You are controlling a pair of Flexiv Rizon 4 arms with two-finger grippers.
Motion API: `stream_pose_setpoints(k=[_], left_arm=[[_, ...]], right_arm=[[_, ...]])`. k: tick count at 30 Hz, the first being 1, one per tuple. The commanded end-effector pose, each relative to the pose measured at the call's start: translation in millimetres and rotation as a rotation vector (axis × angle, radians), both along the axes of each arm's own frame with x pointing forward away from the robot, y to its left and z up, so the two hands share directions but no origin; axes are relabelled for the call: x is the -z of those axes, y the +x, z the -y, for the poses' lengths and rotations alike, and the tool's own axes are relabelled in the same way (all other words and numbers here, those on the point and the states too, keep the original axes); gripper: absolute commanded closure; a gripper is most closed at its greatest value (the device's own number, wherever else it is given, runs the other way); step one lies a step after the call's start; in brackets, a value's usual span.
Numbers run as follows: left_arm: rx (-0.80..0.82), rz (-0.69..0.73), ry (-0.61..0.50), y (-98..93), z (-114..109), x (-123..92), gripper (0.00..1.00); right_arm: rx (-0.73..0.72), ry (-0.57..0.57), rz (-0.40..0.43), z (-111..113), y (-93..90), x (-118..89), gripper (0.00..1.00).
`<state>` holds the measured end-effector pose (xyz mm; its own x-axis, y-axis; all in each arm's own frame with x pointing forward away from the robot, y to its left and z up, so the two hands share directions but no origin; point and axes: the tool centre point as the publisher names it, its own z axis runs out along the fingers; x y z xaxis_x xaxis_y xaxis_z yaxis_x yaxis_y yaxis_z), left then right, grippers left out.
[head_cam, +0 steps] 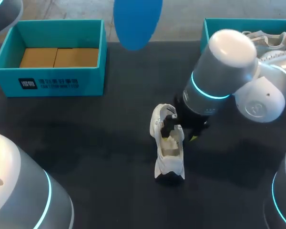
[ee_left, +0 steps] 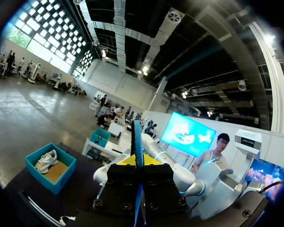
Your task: Take the shoe out of the shoebox, open the shoe tongue, remove and reinsert the insole, then place the shoe into the shoebox
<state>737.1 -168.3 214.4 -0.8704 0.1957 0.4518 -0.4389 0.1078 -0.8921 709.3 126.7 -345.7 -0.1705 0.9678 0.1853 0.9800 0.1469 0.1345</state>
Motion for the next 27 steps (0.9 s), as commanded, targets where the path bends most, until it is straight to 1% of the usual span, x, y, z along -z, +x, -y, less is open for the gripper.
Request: stream_pose_setpoints(k=[1, 5, 7, 9, 11, 13, 15, 20, 22, 24, 25, 27], left_arm=[[0.0, 0.0, 0.003, 0.4, 0, -1, 1.0], [0.0, 0.0, 0.003, 0.4, 0, -1, 1.0], [0.0, 0.0, 0.003, 0.4, 0, -1, 1.0], [0.0, 0.0, 0.003, 0.4, 0, -1, 1.0], [0.0, 0.0, 0.003, 0.4, 0, -1, 1.0], [0.0, 0.0, 0.003, 0.4, 0, -1, 1.0], [0.0, 0.0, 0.003, 0.4, 0, -1, 1.0], [0.0, 0.0, 0.003, 0.4, 0, -1, 1.0], [0.0, 0.0, 0.003, 0.4, 0, -1, 1.0], [0.0, 0.0, 0.003, 0.4, 0, -1, 1.0], [0.0, 0.0, 0.003, 0.4, 0, -1, 1.0], [0.0, 0.0, 0.003, 0.4, 0, -1, 1.0]], right_arm=[[0.007, -0.046, 0.037, 6, -8.8, -28, 0.0], [-0.015, -0.005, 0.107, 13, -13.2, -38, 0.0], [-0.016, -0.001, 0.108, 17, -16.1, -41, 0.0], [-0.035, 0.036, 0.133, 20, -18.2, -44, 0.0], [-0.047, 0.045, 0.123, 25, -20.0, -46, 0.0], [-0.073, 0.079, 0.139, 29, -20.6, -48, 0.0], [-0.077, 0.085, 0.127, 31, -20.7, -50, 0.0], [-0.115, 0.186, 0.167, 40, -19.7, -51, 0.0], [-0.118, 0.2, 0.158, 45, -20.2, -52, 0.0], [-0.132, 0.23, 0.171, 47, -19.5, -55, 0.0], [-0.139, 0.236, 0.166, 49, -19.0, -57, 0.0], [-0.152, 0.242, 0.129, 53, -18.3, -60, 0.0]])
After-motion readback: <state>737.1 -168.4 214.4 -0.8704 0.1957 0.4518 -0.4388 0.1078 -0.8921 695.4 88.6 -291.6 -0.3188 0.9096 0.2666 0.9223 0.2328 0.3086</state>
